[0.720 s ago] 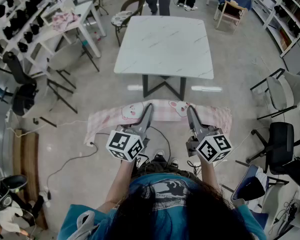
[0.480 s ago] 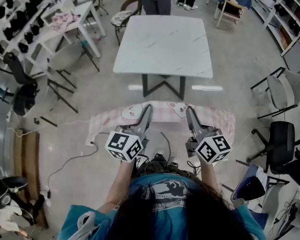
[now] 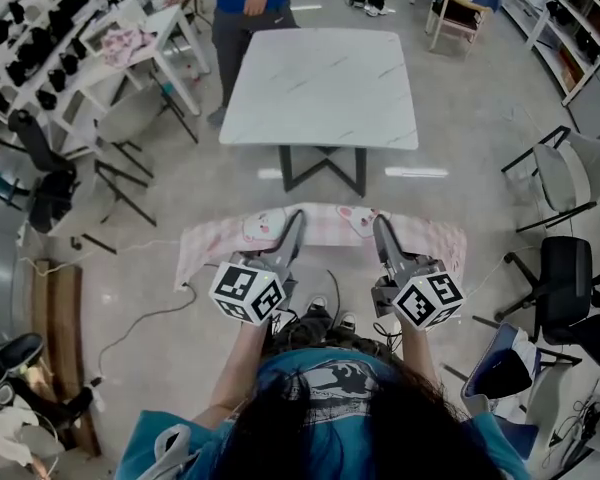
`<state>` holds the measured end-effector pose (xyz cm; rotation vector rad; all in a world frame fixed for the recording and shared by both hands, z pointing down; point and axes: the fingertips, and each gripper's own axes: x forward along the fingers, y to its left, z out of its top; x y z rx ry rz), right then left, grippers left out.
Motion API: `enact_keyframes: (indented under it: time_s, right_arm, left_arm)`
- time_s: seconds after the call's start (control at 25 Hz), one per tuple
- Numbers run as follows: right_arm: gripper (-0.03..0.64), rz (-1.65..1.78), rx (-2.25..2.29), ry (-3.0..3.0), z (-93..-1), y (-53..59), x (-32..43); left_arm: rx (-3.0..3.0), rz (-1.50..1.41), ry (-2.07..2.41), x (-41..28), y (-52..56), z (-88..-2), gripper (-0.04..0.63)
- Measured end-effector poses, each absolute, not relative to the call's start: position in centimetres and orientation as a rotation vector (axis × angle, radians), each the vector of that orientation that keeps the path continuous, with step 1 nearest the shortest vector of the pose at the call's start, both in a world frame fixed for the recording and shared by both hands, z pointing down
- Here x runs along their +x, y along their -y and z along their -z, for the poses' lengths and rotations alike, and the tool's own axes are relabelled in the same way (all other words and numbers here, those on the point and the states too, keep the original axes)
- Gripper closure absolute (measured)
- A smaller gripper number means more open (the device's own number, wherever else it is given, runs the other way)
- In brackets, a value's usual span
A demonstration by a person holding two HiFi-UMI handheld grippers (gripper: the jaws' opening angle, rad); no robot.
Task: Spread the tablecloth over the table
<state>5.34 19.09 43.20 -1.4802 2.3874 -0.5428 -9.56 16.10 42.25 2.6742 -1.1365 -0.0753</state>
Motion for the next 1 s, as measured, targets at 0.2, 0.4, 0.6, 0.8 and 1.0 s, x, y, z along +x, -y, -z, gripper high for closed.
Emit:
enact_keyframes:
  time_s: [0.2,0.4,0.6,0.8,1.0]
  right_arm:
    - [0.560,0.548,-1.458,-2.384,-43.3,-19.8,7.3]
    - [0.560,0.530,-1.427,-2.404,-42.8,-20.0,9.1]
    - [0.560,0.496,-1.412,-2.407,-41.8,-19.5,10.6]
    - [0.560,0.469,-1.401,-2.402,-40.4,-17.6,11.8]
    - [0.557,0.447,-1.409,-2.406,-40.4,-13.8,13.6]
  left_arm:
    - [2.685,0.070,1.136,-7.6,-16.8,-42.2,0.525]
    - [2.694,0.070,1.147,-5.8,-17.1,-41.9,0.525]
    - [2.722,0.060,1.151,-4.2,-16.7,-40.8,0.523]
    - [2.760,0.060,1.148,-3.0,-14.8,-39.2,0.523]
    - [2.794,0.065,1.128,-1.1,-10.8,-39.0,0.522]
